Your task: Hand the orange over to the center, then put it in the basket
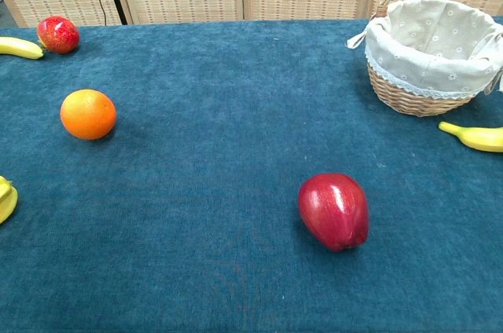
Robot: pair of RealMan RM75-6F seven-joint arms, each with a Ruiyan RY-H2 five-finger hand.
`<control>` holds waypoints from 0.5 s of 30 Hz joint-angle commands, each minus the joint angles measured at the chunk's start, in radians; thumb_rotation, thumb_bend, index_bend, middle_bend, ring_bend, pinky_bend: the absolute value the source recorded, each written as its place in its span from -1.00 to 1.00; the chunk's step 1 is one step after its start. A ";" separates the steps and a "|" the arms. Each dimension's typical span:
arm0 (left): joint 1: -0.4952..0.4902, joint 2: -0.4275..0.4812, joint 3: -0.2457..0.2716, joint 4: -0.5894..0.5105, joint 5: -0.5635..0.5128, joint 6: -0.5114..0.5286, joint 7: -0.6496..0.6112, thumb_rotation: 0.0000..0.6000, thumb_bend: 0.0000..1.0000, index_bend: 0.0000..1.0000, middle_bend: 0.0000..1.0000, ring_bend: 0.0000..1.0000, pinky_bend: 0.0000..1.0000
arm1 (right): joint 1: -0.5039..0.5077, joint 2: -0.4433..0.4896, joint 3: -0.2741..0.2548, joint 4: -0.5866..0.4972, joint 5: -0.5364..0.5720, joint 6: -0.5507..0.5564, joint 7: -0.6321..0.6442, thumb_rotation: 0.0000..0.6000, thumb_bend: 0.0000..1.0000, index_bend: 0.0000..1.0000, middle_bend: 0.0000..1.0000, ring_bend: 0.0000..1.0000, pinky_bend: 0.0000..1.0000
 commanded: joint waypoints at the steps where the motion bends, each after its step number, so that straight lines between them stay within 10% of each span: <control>1: 0.001 0.000 0.001 -0.002 0.003 0.002 0.002 1.00 -0.79 -0.85 -1.00 -1.00 -1.00 | 0.000 0.000 0.000 0.001 -0.001 0.000 0.001 1.00 -1.00 -0.60 -0.82 -0.92 -0.88; 15: -0.001 -0.003 -0.007 0.006 -0.014 -0.003 0.001 1.00 -0.79 -0.85 -1.00 -1.00 -1.00 | 0.002 -0.001 -0.001 -0.002 0.003 -0.006 0.003 1.00 -1.00 -0.60 -0.82 -0.92 -0.88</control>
